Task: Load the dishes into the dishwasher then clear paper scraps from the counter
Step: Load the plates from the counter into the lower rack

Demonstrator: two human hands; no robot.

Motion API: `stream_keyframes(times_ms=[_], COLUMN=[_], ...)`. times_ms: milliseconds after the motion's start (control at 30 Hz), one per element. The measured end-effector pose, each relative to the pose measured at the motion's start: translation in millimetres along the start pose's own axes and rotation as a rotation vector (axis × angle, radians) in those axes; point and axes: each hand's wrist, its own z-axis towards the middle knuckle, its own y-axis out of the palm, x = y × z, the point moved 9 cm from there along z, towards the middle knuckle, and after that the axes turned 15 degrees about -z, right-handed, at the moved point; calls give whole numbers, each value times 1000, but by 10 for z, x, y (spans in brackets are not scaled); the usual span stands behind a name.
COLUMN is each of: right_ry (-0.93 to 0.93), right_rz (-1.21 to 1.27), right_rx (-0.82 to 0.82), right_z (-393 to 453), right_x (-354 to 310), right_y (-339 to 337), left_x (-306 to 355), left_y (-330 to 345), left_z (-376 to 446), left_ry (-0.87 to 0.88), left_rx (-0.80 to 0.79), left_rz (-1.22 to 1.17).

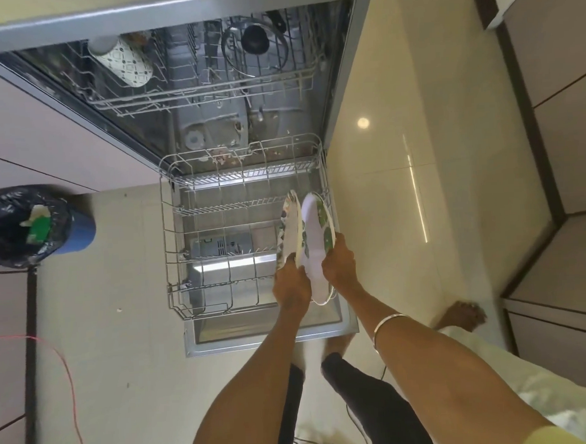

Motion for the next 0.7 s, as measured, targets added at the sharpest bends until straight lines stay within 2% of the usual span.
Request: stream_keyframes(times_ms=[133,367,567,700], right_ry=[73,94,41,-23], right_rz=[-16,-57,-126,-160], right_rx=[-27,3,105,99], right_z=[-56,-206,-490,-775], right_x=[31,60,-107,-390], right_y=[-54,-177,-531,-821], left_x=[-74,-75,131,444], left_y=[-92,-159,-289,-620], left_z=[-34,-114,-391,-639], left_ry=[36,46,60,142], left_rx=[-61,-89,-115,-43], left_rz=[-25,-17,15,107])
